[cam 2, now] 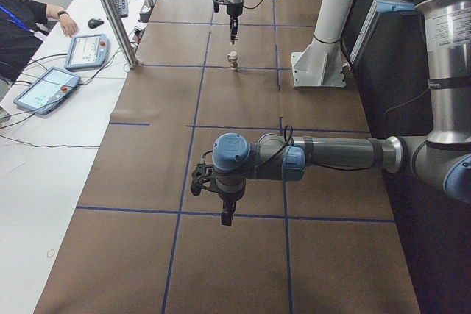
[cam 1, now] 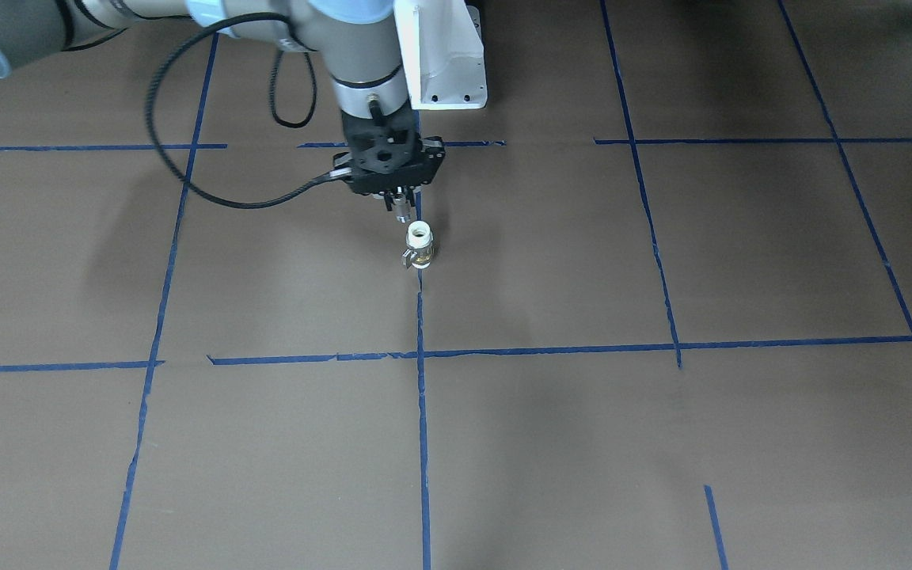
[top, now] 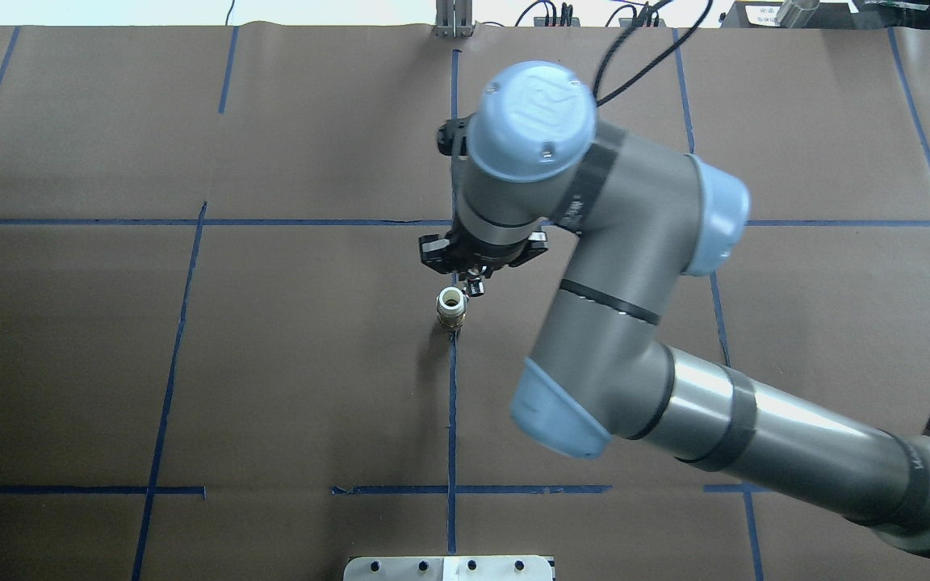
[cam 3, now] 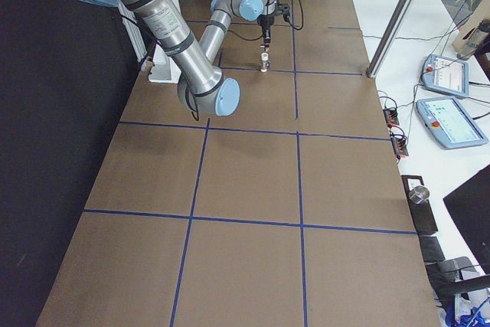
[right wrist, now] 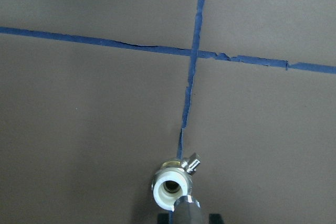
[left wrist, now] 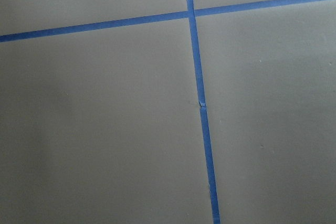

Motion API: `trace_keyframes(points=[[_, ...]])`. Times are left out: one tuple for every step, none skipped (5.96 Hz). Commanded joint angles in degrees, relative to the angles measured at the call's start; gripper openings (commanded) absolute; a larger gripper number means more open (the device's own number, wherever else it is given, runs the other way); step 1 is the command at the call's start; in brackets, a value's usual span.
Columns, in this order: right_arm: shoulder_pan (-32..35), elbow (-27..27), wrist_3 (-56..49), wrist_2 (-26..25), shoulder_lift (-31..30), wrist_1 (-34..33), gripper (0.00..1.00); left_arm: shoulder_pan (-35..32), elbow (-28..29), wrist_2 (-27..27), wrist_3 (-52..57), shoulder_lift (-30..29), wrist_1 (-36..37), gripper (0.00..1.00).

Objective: Assemble PPR valve and pipe with both arms
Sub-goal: 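Carry the chrome valve with the right gripper above the white fitting, then press the chrome valve down onto the white fitting with the right gripper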

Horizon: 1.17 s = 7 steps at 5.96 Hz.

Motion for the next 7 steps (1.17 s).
trace_keyframes(points=[[-3.0, -3.2, 0.2, -4.6, 2.1, -1.4, 0.00, 0.1, 0.3, 0.0, 0.1, 0.0, 0.0, 1.00], [-4.0, -3.6, 0.1, -5.8, 2.1, -2.1, 0.00, 0.0, 0.3, 0.0, 0.1, 0.0, 0.0, 1.00], [-4.0, -3.6, 0.1, -5.8, 2.0, -2.3, 0.00, 0.0, 0.4, 0.0, 0.1, 0.0, 0.0, 1.00], [-4.0, -3.6, 0.1, -5.9, 2.0, -2.5, 0.00, 0.1, 0.4, 0.0, 0.1, 0.0, 0.0, 1.00], [-4.0, -3.6, -0.1, -6.1, 2.0, -2.5, 0.00, 0.0, 0.5, 0.0, 0.1, 0.0, 0.0, 1.00], [-4.0, -3.7, -0.1, -6.8, 1.9, -2.5, 0.00, 0.1, 0.5, 0.0, 0.1, 0.0, 0.0, 1.00], [-4.5, -4.3, -0.1, -7.1, 1.9, -2.5, 0.00, 0.0, 0.5, 0.0, 0.1, 0.0, 0.0, 1.00]])
